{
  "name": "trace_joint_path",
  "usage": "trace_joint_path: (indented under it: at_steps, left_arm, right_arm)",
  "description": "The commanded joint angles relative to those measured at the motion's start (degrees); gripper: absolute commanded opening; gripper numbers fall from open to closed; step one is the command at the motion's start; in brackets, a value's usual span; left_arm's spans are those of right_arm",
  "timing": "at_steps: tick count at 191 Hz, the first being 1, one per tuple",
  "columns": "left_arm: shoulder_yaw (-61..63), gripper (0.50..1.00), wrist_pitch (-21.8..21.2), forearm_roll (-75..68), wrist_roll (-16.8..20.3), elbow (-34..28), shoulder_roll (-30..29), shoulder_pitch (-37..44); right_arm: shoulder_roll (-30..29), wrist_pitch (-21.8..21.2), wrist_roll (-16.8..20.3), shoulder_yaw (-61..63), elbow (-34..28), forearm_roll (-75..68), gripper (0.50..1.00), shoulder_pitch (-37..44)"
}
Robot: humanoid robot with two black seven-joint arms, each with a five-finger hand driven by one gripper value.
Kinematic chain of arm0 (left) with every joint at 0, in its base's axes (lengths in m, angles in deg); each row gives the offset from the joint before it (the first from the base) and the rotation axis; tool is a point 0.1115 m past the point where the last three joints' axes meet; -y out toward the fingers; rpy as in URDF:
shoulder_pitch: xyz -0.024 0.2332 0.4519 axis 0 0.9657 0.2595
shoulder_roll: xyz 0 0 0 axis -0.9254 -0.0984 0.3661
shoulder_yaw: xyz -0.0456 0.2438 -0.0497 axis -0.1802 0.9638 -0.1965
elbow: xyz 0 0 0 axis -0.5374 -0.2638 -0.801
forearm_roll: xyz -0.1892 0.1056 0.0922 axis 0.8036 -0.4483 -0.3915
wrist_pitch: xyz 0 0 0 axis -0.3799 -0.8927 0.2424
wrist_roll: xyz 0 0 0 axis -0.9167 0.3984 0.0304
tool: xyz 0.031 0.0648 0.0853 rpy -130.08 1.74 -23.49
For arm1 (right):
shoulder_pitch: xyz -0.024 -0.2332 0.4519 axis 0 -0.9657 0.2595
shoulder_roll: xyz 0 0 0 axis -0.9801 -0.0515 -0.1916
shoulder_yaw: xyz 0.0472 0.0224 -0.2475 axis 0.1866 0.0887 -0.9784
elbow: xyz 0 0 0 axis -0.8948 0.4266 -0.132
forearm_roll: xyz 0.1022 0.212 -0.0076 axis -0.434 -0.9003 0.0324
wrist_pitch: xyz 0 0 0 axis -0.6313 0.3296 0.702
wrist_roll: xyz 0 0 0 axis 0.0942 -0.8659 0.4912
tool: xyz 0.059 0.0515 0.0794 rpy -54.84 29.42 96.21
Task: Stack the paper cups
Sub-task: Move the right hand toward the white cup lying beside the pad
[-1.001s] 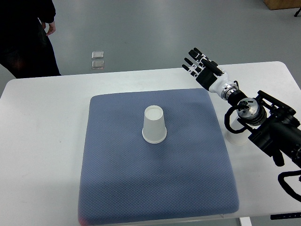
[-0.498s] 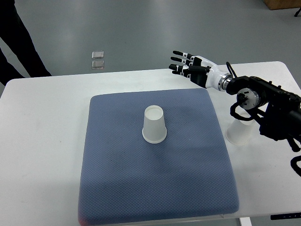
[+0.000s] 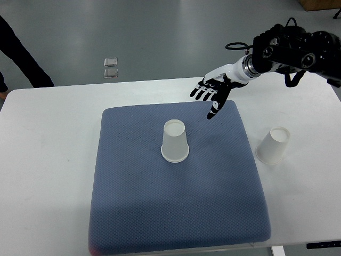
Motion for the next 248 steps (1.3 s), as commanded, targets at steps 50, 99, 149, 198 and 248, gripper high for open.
trace_joint_path:
  at_steps: [50,99,149,198,248]
  left_arm:
    - [0.1,1.000,0.1,0.0,0.0,0.1,0.0,0.0]
    - [0.2,1.000,0.1,0.0,0.0,0.8,0.0,0.0]
    - [0.2,1.000,0.1,0.0,0.0,1.1,0.0,0.0]
    - [0.2,1.000,0.1,0.0,0.0,1.2,0.0,0.0]
    - [0.2,1.000,0.1,0.0,0.0,1.0,0.0,0.0]
  right_arm:
    - [0.7,-1.8,3.7,-10.9,-17.5,4.4,0.924,22.7]
    - [3.5,-1.8,3.8,-14.2,-29.3,4.7,0.924,35.3]
    - [7.0,-1.8,3.8,-18.1,-32.5,5.6,0.926,39.2]
    - [12.0,-1.8,3.8,-19.4,-31.2,10.4,0.926,37.8]
    - [14.9,-1.8,3.9,-20.3,-26.6,17.3,0.926,30.5]
